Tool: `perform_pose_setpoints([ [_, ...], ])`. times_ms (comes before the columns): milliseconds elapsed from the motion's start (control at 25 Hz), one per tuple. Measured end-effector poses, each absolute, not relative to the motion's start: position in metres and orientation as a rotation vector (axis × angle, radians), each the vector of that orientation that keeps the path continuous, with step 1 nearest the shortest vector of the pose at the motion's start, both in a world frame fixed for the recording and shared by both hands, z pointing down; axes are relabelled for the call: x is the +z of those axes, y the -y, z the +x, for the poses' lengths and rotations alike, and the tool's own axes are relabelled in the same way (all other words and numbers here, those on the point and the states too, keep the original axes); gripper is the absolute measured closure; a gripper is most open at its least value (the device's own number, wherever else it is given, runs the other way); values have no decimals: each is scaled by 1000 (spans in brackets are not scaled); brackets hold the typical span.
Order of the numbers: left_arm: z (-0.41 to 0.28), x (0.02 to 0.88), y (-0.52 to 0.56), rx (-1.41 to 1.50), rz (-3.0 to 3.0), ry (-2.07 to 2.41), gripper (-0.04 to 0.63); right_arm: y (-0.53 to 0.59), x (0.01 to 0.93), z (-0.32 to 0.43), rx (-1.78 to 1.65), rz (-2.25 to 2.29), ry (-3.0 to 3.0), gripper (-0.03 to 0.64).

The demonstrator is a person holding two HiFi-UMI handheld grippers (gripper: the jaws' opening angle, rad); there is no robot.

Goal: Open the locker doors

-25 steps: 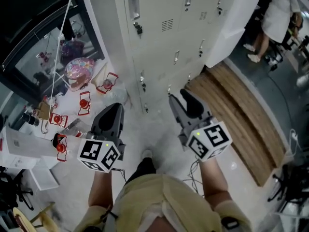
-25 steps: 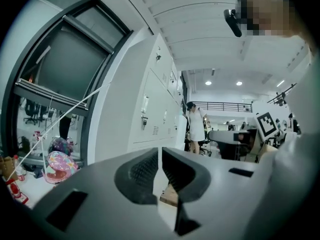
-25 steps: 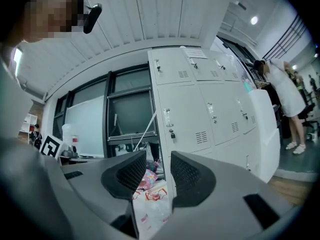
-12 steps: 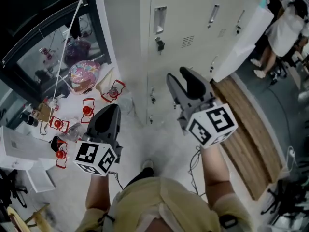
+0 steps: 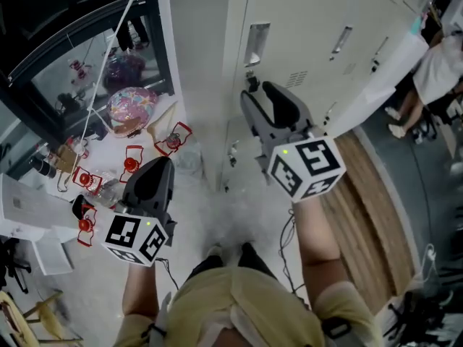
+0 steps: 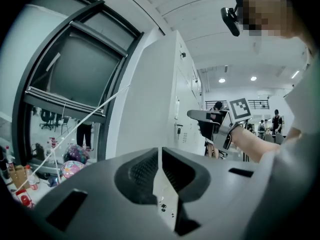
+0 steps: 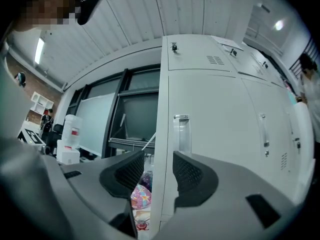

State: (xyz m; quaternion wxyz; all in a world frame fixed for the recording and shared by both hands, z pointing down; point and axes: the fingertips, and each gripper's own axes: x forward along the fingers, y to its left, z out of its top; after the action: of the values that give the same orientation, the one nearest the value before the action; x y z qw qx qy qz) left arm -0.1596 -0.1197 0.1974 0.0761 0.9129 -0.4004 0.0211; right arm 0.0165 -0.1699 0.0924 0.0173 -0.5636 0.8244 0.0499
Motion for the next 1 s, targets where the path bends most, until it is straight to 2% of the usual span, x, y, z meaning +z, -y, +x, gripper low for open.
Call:
perform_pose_setpoints([
  [1000, -148, 173, 91, -19, 2462, 1740, 591, 243, 67, 18, 240, -1557, -2661, 459],
])
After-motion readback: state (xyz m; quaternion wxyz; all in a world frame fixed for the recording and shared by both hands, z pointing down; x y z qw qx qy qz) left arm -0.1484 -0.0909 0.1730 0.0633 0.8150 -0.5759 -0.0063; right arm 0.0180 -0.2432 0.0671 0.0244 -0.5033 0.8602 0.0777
